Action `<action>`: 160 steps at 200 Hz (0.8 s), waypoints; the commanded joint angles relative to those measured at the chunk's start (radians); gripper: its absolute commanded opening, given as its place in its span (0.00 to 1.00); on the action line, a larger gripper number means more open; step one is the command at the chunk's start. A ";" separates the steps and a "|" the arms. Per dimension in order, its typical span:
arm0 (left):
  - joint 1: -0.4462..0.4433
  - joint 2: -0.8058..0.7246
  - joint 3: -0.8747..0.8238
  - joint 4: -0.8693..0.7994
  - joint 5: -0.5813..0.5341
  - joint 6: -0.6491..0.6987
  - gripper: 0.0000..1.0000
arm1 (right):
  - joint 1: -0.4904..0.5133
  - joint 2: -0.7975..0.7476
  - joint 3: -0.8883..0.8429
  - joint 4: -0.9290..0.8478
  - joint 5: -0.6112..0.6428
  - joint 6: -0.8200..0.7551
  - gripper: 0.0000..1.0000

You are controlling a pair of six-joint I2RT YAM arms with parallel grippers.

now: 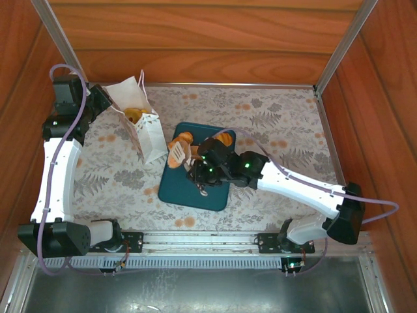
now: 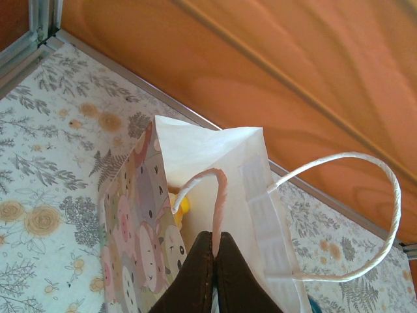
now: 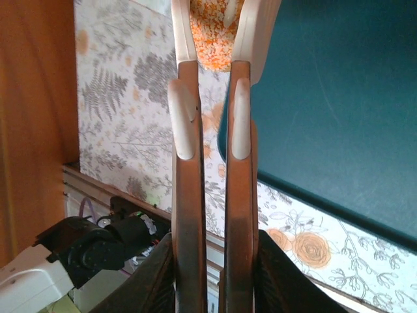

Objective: Place the fake bread into the paper bag

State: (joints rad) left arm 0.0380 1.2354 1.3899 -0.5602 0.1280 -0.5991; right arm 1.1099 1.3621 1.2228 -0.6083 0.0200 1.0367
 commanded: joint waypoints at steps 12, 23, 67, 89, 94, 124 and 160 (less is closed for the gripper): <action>-0.008 -0.022 -0.010 0.019 -0.004 0.004 0.00 | -0.009 -0.036 0.137 -0.005 0.102 -0.183 0.26; -0.008 -0.021 -0.009 0.019 -0.002 0.004 0.00 | -0.009 -0.034 0.177 -0.012 0.119 -0.237 0.26; -0.008 -0.026 -0.014 0.019 -0.005 0.002 0.00 | -0.009 -0.011 0.331 -0.008 0.159 -0.447 0.26; -0.008 -0.027 -0.017 0.019 -0.002 0.001 0.00 | -0.010 0.014 0.397 0.014 0.153 -0.549 0.27; -0.008 -0.026 -0.017 0.019 -0.003 0.001 0.00 | -0.009 0.021 0.412 0.020 0.152 -0.573 0.27; -0.008 -0.026 -0.015 0.019 -0.002 -0.001 0.00 | -0.009 0.081 0.500 0.048 0.127 -0.683 0.27; -0.008 -0.025 -0.014 0.018 -0.003 -0.001 0.00 | -0.010 0.171 0.597 0.053 0.136 -0.752 0.28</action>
State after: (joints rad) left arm 0.0380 1.2282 1.3899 -0.5602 0.1280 -0.5995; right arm 1.1049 1.4841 1.7477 -0.6125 0.1482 0.3916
